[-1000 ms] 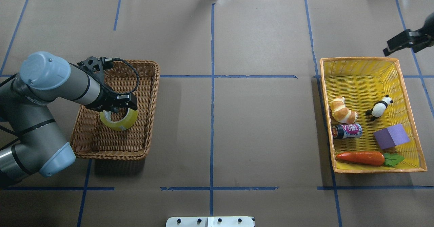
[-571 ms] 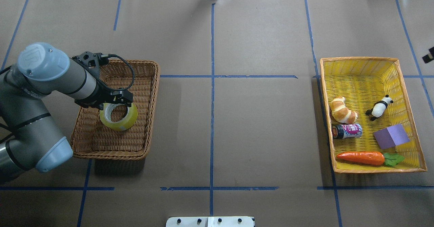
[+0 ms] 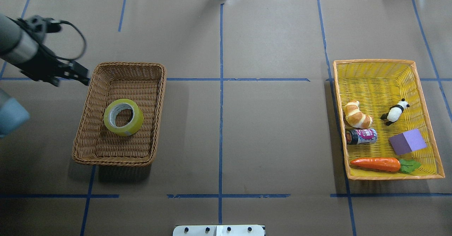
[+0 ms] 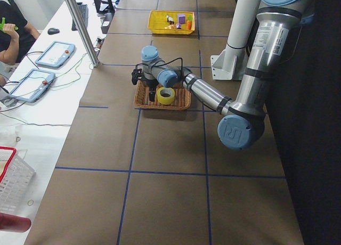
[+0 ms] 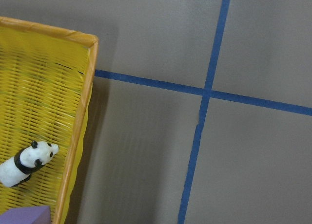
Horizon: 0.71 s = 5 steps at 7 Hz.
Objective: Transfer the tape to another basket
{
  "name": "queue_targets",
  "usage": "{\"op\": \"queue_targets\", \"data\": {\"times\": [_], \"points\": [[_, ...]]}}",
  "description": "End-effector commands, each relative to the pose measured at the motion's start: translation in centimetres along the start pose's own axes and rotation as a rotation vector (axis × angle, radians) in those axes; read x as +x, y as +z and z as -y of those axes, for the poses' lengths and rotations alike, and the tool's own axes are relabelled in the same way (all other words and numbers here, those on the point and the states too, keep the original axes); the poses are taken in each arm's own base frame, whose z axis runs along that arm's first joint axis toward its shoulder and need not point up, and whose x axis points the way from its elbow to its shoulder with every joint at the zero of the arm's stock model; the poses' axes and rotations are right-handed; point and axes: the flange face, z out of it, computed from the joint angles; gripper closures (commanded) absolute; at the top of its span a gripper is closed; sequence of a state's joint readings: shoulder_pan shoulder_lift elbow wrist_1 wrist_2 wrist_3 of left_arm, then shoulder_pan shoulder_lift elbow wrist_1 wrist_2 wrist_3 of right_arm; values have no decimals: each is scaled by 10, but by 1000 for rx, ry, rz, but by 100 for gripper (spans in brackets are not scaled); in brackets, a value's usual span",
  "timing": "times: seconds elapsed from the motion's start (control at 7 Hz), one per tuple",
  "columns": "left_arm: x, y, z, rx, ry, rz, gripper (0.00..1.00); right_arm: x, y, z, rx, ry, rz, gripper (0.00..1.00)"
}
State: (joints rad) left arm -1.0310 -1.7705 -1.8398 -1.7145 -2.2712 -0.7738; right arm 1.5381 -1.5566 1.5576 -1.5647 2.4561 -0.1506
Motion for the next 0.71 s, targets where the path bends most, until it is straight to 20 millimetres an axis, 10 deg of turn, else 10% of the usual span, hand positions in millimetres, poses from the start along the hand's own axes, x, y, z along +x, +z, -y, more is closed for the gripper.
{"op": "queue_targets", "data": {"times": [0.0,0.57], "points": [[-117,-50,21,2,55,25,0,6,-4,-2,9,6,0,0],[-320,-62,39,-61,124,108,0,15,0,-12,-1,41,3,0]]}}
